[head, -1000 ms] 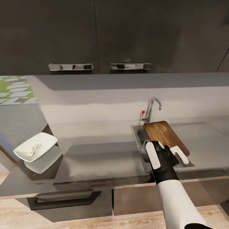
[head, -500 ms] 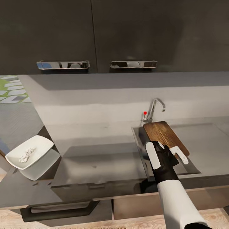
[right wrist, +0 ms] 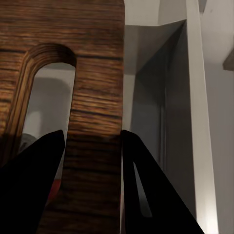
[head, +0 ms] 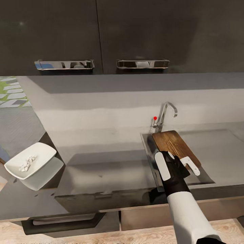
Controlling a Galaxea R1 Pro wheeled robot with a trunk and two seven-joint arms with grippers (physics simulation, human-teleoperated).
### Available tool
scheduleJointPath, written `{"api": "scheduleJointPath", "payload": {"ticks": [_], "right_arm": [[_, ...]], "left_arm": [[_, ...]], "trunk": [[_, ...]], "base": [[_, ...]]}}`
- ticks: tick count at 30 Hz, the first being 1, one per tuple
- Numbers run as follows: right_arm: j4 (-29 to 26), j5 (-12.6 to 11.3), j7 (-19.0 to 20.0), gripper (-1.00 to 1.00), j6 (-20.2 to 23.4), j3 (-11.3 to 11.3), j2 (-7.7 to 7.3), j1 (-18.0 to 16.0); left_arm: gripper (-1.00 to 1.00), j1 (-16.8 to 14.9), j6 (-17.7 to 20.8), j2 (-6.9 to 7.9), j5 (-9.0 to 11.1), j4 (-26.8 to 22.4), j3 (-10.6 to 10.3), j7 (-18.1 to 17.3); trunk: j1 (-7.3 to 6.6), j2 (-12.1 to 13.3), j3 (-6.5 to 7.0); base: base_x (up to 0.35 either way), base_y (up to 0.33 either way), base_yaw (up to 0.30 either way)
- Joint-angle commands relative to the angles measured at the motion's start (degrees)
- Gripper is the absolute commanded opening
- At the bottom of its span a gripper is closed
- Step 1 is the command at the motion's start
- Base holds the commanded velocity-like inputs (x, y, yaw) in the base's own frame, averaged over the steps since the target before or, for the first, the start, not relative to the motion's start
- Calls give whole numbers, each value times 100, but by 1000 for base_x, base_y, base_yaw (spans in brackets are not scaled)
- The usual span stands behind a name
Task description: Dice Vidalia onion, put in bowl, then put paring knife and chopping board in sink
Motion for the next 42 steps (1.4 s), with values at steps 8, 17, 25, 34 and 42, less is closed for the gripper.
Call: {"api": "scheduleJointPath", "payload": {"ticks": [8, 17, 25, 34, 42], "right_arm": [[-4, -10, -17, -100, 38, -9, 4, -4], [-4, -10, -23, -100, 38, -9, 4, -4], [-4, -10, -23, -100, 38, -9, 4, -5], [-4, -13, -23, -100, 38, -9, 4, -5], [-4, -15, -23, -100, 38, -9, 4, -5]], "left_arm": [[100, 1, -1, -1, 42, -4, 7, -32], [100, 3, -1, -1, 42, -7, 7, -33], [100, 1, -1, -1, 42, -7, 7, -33], [100, 1, -1, -1, 42, -6, 7, -33], [100, 1, -1, -1, 42, -11, 7, -33]], "trunk": [[3, -12, -83], [3, -12, -165], [3, -12, -238], [3, -12, -321], [3, -12, -394]], "base": [[0, 0, 0], [0, 0, 0], [0, 0, 0], [6, 0, 0], [133, 0, 0]]}}
